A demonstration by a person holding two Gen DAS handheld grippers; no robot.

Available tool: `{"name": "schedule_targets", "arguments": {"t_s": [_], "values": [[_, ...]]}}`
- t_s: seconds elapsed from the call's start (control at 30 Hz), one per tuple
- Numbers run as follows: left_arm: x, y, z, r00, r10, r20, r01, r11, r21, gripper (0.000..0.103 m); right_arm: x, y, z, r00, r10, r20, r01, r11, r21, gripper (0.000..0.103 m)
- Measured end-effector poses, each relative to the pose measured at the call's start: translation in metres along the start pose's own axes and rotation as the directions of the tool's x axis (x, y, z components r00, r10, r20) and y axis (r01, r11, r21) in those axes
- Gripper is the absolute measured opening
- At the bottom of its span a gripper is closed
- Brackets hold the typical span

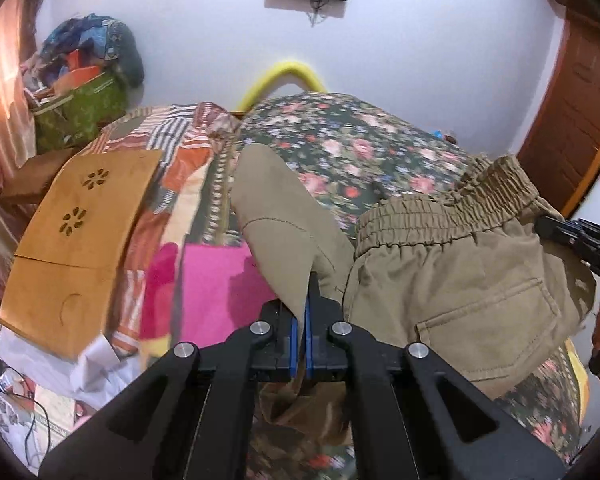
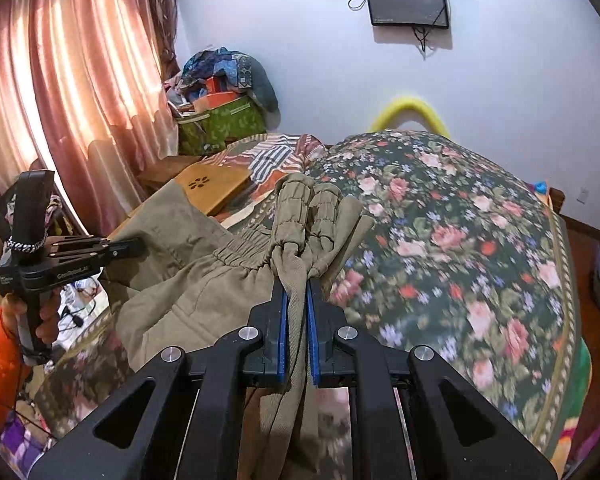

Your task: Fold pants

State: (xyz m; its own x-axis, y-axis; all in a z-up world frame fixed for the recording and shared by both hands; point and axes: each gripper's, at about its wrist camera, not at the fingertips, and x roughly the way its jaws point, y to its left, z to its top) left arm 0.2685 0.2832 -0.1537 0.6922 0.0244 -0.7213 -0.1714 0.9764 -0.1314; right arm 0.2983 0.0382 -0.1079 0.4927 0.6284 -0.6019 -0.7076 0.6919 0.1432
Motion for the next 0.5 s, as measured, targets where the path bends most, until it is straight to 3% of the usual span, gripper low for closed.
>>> {"name": "schedule_targets", "arguments": {"t_s": [0.27,0.5], "values": [[0.051,0.047,0.016,0.999,0.03,-0.039,-0.032,0.998,-0.057,0.002,0.057,0.012,0.02,1.0,-0.013,-0.025,0.012,1.0,-0.025,0.008],[0.104,0.086,-0.001,0.993,0.032,-0.115,-0.046,0.992,-0.12,0.002,0.109,0.005,0.004,0.994,-0.017,-0.104,0.017,1.0,-0.009,0.008]]}}
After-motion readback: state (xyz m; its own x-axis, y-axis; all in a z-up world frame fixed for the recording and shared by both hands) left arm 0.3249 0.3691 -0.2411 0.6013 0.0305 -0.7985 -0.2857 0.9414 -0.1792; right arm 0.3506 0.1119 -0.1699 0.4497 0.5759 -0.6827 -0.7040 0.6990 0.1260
